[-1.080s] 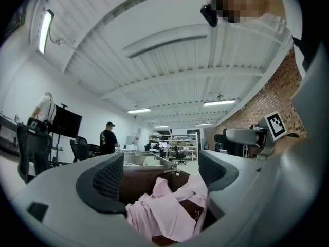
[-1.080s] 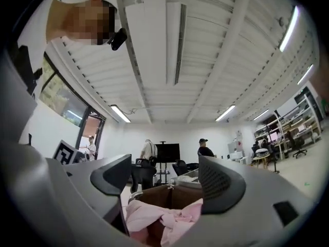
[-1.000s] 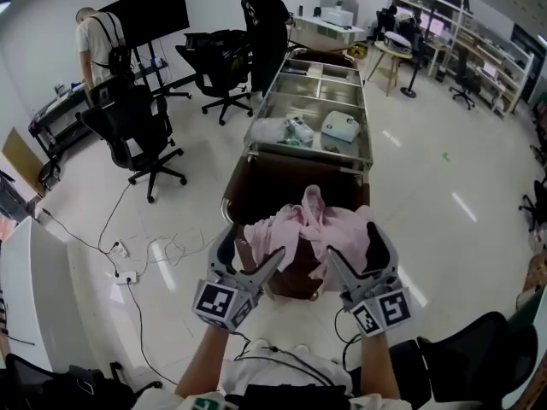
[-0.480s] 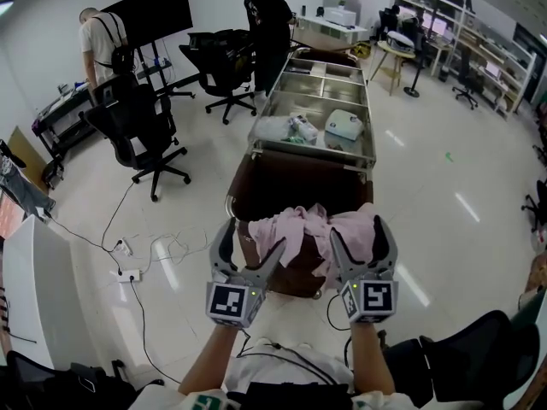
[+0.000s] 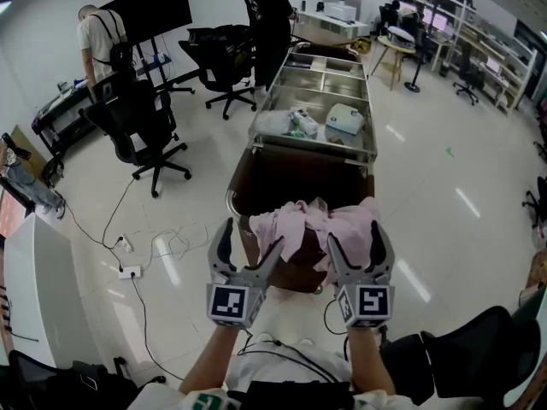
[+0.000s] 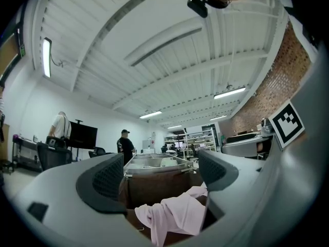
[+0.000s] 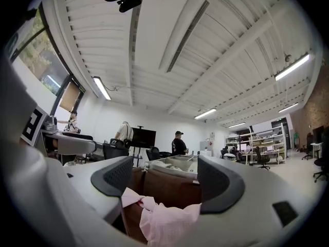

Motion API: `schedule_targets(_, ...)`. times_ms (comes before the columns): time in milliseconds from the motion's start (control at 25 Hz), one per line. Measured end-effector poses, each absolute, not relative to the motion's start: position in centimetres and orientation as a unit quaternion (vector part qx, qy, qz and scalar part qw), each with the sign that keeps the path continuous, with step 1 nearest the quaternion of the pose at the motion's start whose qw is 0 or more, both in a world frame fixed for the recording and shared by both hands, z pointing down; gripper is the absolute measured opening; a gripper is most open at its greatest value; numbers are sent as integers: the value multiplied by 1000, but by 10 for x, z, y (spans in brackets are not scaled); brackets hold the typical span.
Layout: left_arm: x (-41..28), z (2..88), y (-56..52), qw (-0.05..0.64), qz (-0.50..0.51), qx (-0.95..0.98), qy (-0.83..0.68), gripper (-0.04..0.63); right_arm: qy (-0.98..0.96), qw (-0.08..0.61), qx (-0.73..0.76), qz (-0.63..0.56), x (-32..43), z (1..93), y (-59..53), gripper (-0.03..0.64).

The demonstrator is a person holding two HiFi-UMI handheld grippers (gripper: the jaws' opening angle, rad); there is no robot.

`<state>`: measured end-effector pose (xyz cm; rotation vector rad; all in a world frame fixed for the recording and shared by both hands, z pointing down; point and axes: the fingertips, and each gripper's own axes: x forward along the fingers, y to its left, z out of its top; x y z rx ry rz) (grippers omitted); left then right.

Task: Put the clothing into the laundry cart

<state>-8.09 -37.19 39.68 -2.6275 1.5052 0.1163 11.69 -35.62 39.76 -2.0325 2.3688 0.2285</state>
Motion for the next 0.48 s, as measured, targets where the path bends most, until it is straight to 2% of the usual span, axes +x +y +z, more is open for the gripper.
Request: schedule_targets(480, -88, 412, -367, 70, 23, -863, 499, 433, 759, 5, -648, 63, 115, 404, -349, 423)
